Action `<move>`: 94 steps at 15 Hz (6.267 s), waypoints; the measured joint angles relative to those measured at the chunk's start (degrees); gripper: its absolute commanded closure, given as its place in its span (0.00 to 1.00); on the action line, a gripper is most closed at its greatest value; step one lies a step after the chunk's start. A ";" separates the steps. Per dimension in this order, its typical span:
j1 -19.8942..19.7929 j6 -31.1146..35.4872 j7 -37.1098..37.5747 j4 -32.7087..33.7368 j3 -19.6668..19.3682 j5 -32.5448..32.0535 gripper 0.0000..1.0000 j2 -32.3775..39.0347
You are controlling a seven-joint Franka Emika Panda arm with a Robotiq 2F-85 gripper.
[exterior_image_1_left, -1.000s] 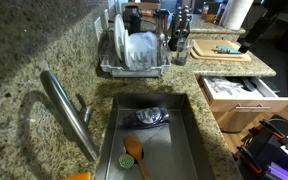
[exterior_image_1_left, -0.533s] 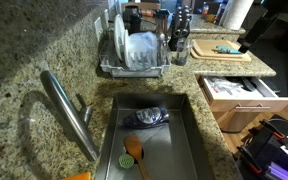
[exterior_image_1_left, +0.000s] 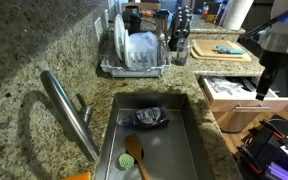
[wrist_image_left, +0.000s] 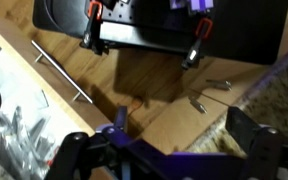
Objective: Close the kitchen drawer on the right
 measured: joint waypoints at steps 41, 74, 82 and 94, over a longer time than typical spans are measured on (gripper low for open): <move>-21.24 35.53 47.10 -5.80 -8.73 -48.15 0.00 27.84; -12.24 46.34 63.76 6.72 -19.62 -47.24 0.00 49.47; -2.31 50.84 96.12 18.33 -28.87 -82.43 0.00 53.18; -2.48 47.02 93.11 19.55 -28.71 -80.11 0.00 53.36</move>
